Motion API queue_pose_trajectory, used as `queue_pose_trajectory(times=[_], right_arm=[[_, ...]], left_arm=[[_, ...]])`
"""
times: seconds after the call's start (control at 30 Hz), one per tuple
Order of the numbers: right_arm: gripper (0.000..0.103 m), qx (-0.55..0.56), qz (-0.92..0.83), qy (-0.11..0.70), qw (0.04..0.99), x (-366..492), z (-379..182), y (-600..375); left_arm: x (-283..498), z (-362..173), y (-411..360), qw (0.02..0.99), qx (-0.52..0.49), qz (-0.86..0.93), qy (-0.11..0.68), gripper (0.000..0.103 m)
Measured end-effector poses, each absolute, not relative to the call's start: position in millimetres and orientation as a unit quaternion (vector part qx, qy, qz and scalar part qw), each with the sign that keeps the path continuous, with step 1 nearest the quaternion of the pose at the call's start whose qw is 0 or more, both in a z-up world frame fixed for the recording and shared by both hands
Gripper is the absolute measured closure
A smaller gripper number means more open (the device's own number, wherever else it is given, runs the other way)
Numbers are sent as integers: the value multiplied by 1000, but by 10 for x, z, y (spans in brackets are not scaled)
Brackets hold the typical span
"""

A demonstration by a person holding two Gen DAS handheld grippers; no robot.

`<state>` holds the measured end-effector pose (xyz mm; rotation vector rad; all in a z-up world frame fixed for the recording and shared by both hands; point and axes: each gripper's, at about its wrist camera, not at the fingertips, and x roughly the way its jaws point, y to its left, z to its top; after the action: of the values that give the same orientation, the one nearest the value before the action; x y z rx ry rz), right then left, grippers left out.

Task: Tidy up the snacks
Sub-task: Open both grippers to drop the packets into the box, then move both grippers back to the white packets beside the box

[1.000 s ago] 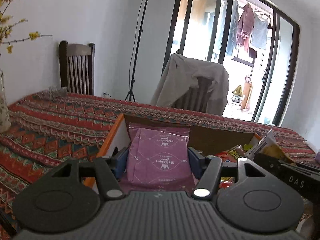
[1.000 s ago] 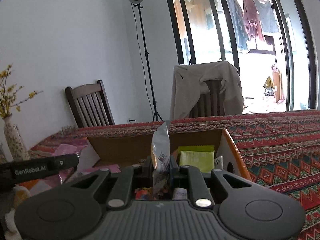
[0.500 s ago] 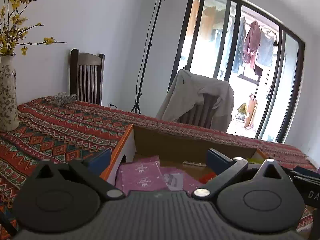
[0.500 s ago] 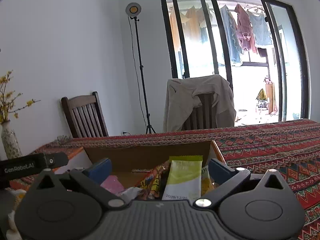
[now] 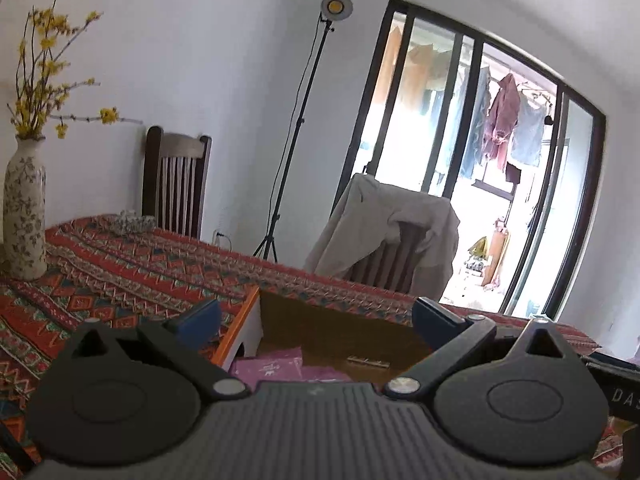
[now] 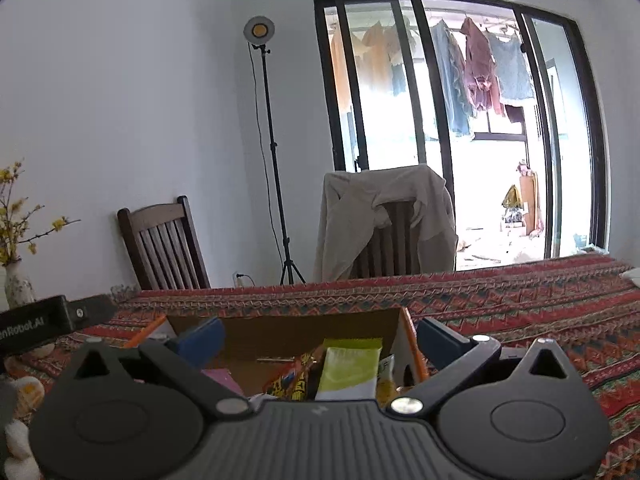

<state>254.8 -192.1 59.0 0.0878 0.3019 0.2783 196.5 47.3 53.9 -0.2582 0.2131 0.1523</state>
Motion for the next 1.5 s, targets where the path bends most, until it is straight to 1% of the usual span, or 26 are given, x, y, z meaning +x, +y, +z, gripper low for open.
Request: queue_pose_trajectory(times=[0.17, 0.57, 1.13, 1.4, 1.5], right_arm=[[0, 16, 138, 159, 977, 2405, 629, -1986], [0, -3, 128, 183, 975, 2012, 552, -2180], [0, -28, 103, 232, 967, 1498, 162, -2523], [0, -31, 91, 265, 959, 1483, -49, -2641], [0, -31, 90, 279, 956, 1543, -88, -2668]], left_arm=[[1824, 601, 367, 984, -118, 70, 113, 0], [1424, 481, 153, 984, -97, 54, 140, 0], [978, 18, 3, 975, -81, 33, 207, 0], [977, -319, -77, 967, -61, 32, 245, 0], [952, -316, -53, 969, -65, 25, 235, 0]])
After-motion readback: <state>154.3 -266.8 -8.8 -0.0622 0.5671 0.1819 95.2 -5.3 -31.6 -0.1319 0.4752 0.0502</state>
